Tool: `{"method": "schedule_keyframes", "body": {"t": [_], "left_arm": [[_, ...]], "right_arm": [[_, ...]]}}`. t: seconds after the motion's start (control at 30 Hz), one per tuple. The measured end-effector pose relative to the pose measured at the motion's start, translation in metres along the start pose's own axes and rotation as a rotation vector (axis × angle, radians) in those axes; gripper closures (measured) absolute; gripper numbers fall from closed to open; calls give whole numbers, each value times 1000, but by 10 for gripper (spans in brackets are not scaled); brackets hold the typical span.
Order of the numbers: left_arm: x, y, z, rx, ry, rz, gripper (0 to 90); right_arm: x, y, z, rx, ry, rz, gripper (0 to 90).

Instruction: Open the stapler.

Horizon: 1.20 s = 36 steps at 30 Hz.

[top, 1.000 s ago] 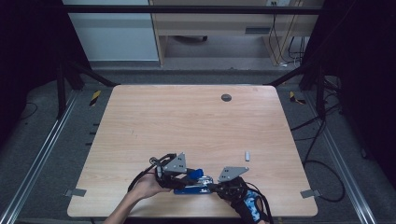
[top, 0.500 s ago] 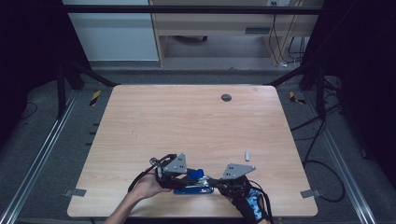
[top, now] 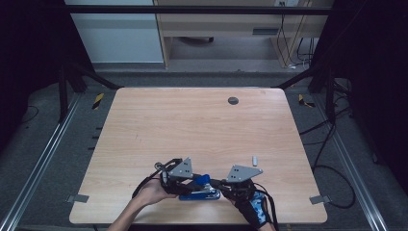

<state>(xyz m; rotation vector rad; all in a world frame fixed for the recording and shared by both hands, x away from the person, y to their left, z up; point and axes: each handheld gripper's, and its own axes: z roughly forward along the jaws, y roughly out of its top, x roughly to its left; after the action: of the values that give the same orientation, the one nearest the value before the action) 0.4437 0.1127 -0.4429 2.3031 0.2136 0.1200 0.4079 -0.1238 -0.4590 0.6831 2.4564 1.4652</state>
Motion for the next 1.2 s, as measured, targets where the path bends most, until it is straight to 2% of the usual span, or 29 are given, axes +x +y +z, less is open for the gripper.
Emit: {"method": "schedule_keyframes", "body": {"t": [0.13, 0.17, 0.27, 0.47, 0.67, 0.83, 0.9, 1.0, 1.13, 1.2], "left_arm": [[2, 0, 0, 9, -15, -44, 609], [3, 0, -1, 16, -2, -58, 586], [4, -2, -9, 19, 2, -94, 519], [2, -6, -37, -41, 45, -151, 521], [0, -20, -59, -70, 149, -197, 556], [7, -29, -63, -96, 245, -254, 598], [10, -29, -63, -98, 289, -260, 612], [13, -25, -62, -126, 327, -283, 640], [10, -18, -59, -138, 405, -273, 673], [7, -17, -57, -159, 433, -284, 687]], "right_arm": [[0, 0, 0, -1, 3, 4, 900], [0, 0, 0, 1, 3, 5, 900], [-1, -1, 0, 7, 1, 8, 900], [-2, -1, 0, 5, 5, 17, 900], [-2, -1, 0, 3, 7, 22, 900], [-2, -2, 1, 5, 5, 25, 900], [-2, -2, 1, 3, 3, 21, 900], [-2, -2, 1, 3, 4, 22, 900], [-3, -3, 1, 2, 10, 30, 900], [-4, -3, 1, 0, 14, 34, 900]]}}
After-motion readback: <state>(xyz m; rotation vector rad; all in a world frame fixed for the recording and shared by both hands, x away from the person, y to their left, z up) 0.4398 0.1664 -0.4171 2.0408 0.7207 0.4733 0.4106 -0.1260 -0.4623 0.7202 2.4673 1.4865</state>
